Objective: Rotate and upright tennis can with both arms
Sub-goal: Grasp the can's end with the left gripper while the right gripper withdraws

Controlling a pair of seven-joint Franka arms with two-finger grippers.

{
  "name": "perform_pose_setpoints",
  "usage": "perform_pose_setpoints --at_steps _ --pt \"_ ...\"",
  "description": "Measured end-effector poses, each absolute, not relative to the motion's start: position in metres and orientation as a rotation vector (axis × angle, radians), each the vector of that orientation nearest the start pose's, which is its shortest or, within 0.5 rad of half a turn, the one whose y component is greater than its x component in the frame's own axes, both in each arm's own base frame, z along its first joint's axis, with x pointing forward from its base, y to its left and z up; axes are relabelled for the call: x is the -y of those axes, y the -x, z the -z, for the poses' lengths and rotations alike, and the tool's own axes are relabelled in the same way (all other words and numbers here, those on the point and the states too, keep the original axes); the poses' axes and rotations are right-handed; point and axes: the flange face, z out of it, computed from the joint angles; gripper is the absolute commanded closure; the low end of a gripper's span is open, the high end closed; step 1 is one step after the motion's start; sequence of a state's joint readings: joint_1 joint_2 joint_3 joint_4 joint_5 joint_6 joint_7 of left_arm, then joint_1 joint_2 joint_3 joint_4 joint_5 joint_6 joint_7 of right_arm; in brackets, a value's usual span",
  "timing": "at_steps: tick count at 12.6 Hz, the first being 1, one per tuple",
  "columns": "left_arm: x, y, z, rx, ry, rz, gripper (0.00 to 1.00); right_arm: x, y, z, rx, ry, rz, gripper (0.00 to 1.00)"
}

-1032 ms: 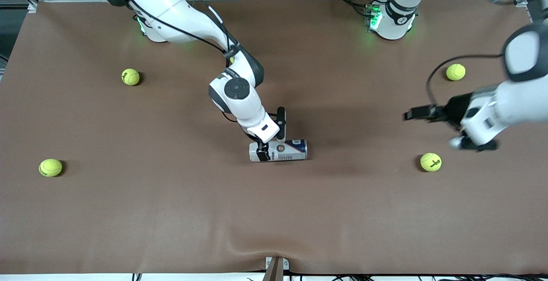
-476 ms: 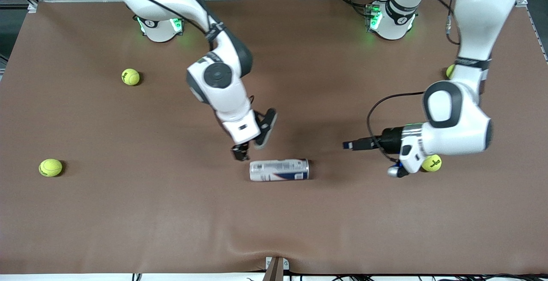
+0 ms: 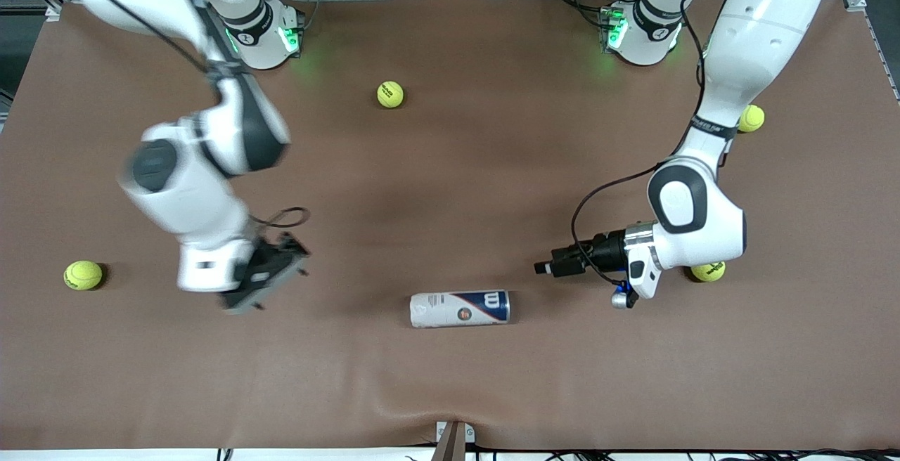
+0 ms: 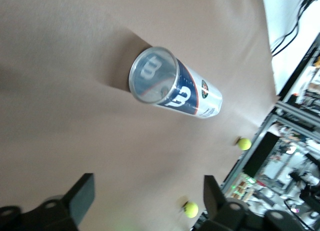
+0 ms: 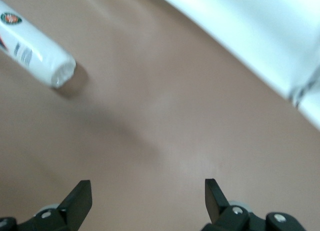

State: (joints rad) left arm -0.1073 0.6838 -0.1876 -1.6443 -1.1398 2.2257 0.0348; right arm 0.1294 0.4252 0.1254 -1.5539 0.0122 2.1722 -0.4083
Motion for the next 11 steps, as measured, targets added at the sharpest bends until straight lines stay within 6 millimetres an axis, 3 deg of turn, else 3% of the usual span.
perform_pose_setpoints --at_steps 3,6,8,11 --pt "0.214 -0.682 -0.197 -0.561 -2.049 0.201 0.22 -0.115 -0.653 -0.476 0.646 2.991 0.132 0.00" --pt "0.231 -0.700 -0.175 -0.567 -2.045 0.145 0.31 -0.064 -0.624 -0.527 0.446 3.042 0.023 0.00" --pt "0.250 -0.703 -0.167 -0.570 -2.061 0.102 0.33 -0.017 -0.604 -0.559 0.327 3.072 -0.014 0.00" --pt "0.276 -0.701 -0.164 -0.579 -2.033 0.100 0.46 0.043 -0.575 -0.593 0.115 3.083 -0.051 0.00"
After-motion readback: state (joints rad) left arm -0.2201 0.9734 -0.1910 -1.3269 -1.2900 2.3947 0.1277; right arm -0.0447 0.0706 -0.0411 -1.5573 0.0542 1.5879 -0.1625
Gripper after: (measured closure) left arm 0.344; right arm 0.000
